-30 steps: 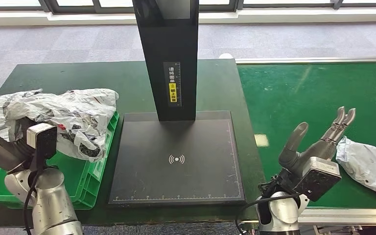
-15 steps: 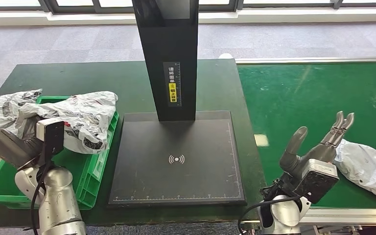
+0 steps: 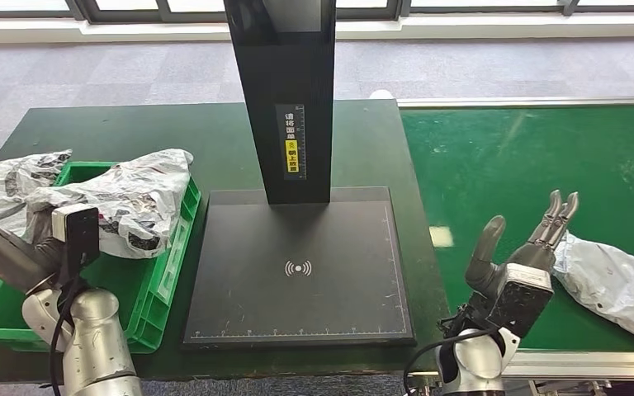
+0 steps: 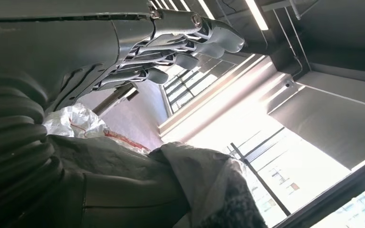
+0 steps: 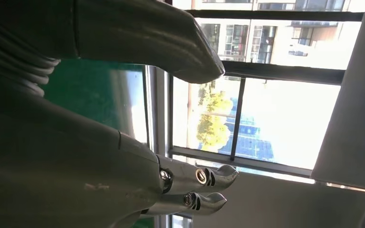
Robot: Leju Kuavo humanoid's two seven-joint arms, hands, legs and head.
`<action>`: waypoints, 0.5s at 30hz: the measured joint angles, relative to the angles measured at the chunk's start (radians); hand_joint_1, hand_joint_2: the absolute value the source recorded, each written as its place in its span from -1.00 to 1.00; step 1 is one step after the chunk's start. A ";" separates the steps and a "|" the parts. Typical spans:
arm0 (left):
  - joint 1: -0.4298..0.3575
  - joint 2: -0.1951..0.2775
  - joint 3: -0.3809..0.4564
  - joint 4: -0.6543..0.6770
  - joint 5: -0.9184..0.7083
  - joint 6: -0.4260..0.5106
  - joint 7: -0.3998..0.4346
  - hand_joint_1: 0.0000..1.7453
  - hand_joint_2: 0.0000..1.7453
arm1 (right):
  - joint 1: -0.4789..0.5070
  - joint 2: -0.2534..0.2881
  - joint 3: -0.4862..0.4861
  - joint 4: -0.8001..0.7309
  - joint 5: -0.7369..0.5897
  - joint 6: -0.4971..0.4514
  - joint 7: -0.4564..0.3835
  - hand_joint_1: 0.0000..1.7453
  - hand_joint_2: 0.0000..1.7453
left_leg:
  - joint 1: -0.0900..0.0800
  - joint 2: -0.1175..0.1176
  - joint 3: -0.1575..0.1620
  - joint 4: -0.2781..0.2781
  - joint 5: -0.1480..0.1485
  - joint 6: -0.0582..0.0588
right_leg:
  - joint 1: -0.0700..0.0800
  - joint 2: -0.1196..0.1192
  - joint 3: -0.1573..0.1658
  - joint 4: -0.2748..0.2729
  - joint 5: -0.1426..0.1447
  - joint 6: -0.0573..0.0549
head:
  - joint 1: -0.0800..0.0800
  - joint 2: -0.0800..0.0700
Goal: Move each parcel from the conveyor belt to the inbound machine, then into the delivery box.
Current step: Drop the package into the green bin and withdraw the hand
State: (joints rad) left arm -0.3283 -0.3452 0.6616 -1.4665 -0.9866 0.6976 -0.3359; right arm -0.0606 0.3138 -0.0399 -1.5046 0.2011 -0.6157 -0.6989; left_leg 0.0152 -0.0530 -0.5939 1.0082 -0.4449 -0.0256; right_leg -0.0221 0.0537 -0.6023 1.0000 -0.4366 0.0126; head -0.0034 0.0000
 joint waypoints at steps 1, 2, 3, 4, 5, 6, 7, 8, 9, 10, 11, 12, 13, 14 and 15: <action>0.002 0.000 0.002 -0.004 -0.003 0.000 0.013 -1.00 1.00 | -0.002 0.000 -0.003 0.006 0.002 0.001 0.000 -1.00 -1.00 | 0.000 0.000 0.000 0.000 0.000 0.000 | 0.000 0.000 0.000 0.000 0.000 0.000 | 0.000 0.000; 0.005 0.000 0.003 -0.009 -0.013 0.000 0.035 -1.00 1.00 | -0.003 0.000 -0.007 0.011 0.006 0.002 0.000 -1.00 -1.00 | 0.000 0.000 0.000 0.000 0.000 0.000 | 0.000 0.000 0.000 0.000 0.000 0.000 | 0.000 0.000; 0.009 0.000 0.002 -0.011 -0.034 0.000 0.075 -1.00 1.00 | -0.004 0.000 -0.011 0.015 0.010 0.004 0.000 -1.00 -1.00 | 0.000 0.000 0.000 0.000 0.000 0.000 | 0.000 0.000 0.000 0.000 0.000 0.000 | 0.000 0.000; 0.014 0.000 -0.002 -0.011 -0.060 0.000 0.126 -1.00 1.00 | -0.004 0.000 -0.015 0.019 0.014 0.007 0.000 -1.00 -1.00 | 0.000 0.000 0.000 0.000 0.000 0.000 | 0.000 0.000 0.000 0.000 0.000 0.000 | 0.000 0.000; 0.020 0.001 -0.008 -0.008 -0.077 0.000 0.169 -1.00 1.00 | -0.004 0.000 -0.020 0.022 0.018 0.010 0.000 -1.00 -1.00 | 0.000 0.000 0.000 0.000 0.000 0.000 | 0.000 0.000 0.000 0.000 0.000 0.000 | 0.000 0.000; 0.027 0.002 -0.015 -0.006 -0.076 0.000 0.194 -1.00 1.00 | -0.004 0.000 -0.025 0.025 0.021 0.015 0.000 -1.00 -1.00 | 0.000 0.000 0.000 0.000 0.000 0.000 | 0.000 0.000 0.000 0.000 0.000 0.000 | 0.000 0.000; 0.033 0.004 -0.019 -0.005 -0.043 0.000 0.182 -1.00 1.00 | -0.003 0.000 -0.029 0.028 0.023 0.019 0.000 -1.00 -1.00 | 0.000 0.000 -0.001 0.000 0.000 0.000 | 0.000 0.000 0.000 0.000 0.000 0.000 | 0.000 0.000; 0.040 0.006 -0.021 -0.008 0.019 0.000 0.139 -1.00 1.00 | -0.003 0.000 -0.033 0.029 0.024 0.024 0.000 -1.00 -1.00 | 0.000 0.000 -0.001 0.000 0.000 0.000 | 0.000 0.001 -0.001 0.000 0.000 0.000 | 0.000 0.000; 0.047 0.008 -0.022 -0.014 0.094 0.000 0.082 -1.00 1.00 | -0.003 0.000 -0.036 0.031 0.026 0.028 0.000 -1.00 -1.00 | 0.000 0.001 -0.001 0.000 0.000 0.000 | 0.000 0.001 -0.001 0.000 0.000 0.000 | 0.000 0.000; 0.054 0.009 -0.022 -0.021 0.168 0.000 0.027 -1.00 1.00 | -0.002 0.000 -0.040 0.032 0.028 0.030 0.000 -1.00 -1.00 | 0.000 0.000 -0.001 0.000 0.000 0.000 | 0.000 0.001 -0.001 0.000 0.000 0.000 | 0.000 0.000; 0.061 0.009 -0.023 -0.031 0.230 0.000 -0.015 -1.00 1.00 | -0.002 0.000 -0.044 0.033 0.030 0.032 0.000 -1.00 -1.00 | 0.000 0.000 -0.001 0.000 0.000 0.000 | 0.000 0.000 -0.001 0.000 0.000 0.000 | 0.000 0.000; 0.068 0.010 -0.026 -0.041 0.275 0.000 -0.040 -1.00 1.00 | -0.002 0.000 -0.047 0.034 0.030 0.032 0.000 -1.00 -1.00 | 0.000 0.000 -0.001 0.000 0.000 0.000 | 0.000 0.000 -0.001 0.000 0.000 0.000 | 0.000 0.000; 0.076 0.012 -0.031 -0.052 0.308 0.000 -0.053 -1.00 1.00 | -0.002 0.000 -0.048 0.035 0.030 0.032 0.000 -1.00 -1.00 | 0.000 0.000 -0.001 0.000 0.000 0.000 | 0.000 0.000 -0.001 0.000 0.000 0.000 | 0.000 0.000; 0.085 0.013 -0.041 -0.062 0.343 0.000 -0.064 -1.00 1.00 | -0.002 0.000 -0.048 0.035 0.030 0.031 0.000 -1.00 -1.00 | 0.000 0.000 -0.001 0.000 0.000 0.000 | 0.000 0.000 -0.001 0.000 0.000 0.000 | 0.000 0.000; 0.095 0.015 -0.055 -0.070 0.381 0.000 -0.076 -1.00 1.00 | -0.001 0.000 -0.048 0.035 0.028 0.030 0.000 -1.00 -1.00 | 0.000 0.000 -0.001 0.000 0.000 0.000 | 0.000 0.000 -0.001 0.000 0.000 0.000 | 0.000 0.000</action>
State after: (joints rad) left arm -0.2336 -0.3304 0.6062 -1.5361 -0.6060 0.6981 -0.4115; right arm -0.0616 0.3138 -0.0880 -1.4692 0.2292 -0.5857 -0.6989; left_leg 0.0154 -0.0533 -0.5947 1.0082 -0.4452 -0.0256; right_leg -0.0217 0.0535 -0.6032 0.9995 -0.4369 0.0126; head -0.0031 0.0000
